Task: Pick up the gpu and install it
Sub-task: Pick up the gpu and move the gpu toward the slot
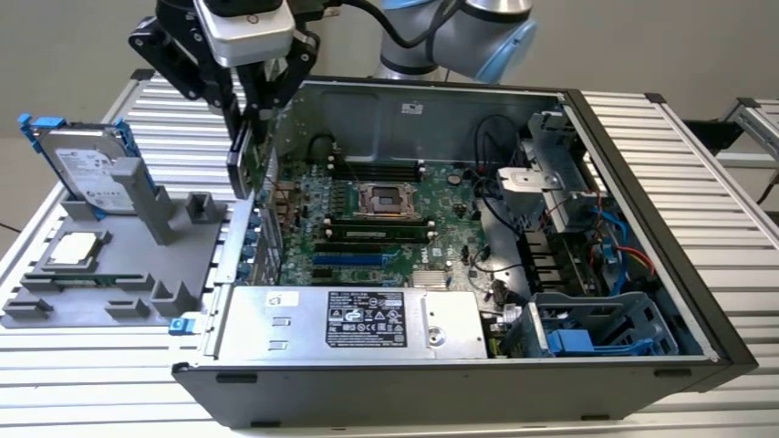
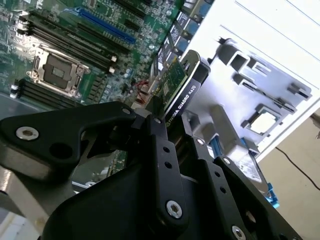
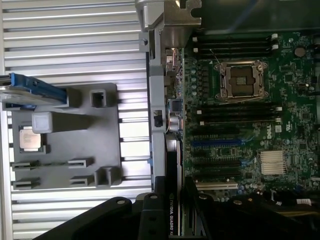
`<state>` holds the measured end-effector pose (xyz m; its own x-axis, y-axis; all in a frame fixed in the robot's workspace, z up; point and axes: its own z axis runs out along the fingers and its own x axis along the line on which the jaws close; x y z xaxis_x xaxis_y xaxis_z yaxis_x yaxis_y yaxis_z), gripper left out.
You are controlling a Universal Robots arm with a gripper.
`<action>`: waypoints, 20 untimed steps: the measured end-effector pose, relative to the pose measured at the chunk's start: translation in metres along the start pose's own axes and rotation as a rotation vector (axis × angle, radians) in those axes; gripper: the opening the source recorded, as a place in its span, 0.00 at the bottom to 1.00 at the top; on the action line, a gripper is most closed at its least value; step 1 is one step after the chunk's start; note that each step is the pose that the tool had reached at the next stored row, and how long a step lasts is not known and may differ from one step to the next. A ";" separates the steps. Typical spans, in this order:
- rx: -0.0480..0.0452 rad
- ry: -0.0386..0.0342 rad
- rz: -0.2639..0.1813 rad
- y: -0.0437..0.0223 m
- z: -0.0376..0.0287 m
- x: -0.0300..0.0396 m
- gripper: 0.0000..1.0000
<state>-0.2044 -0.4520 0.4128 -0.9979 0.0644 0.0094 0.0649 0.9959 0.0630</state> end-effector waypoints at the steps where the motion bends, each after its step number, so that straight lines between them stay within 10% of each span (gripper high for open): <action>1: 0.0002 0.0000 0.000 0.0001 0.0000 -0.0007 0.00; 20: 0.0035 -0.0002 0.000 0.0012 -0.0001 -0.0181 0.00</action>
<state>-0.1863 -0.4519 0.4128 -0.9979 0.0645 0.0092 0.0650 0.9961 0.0595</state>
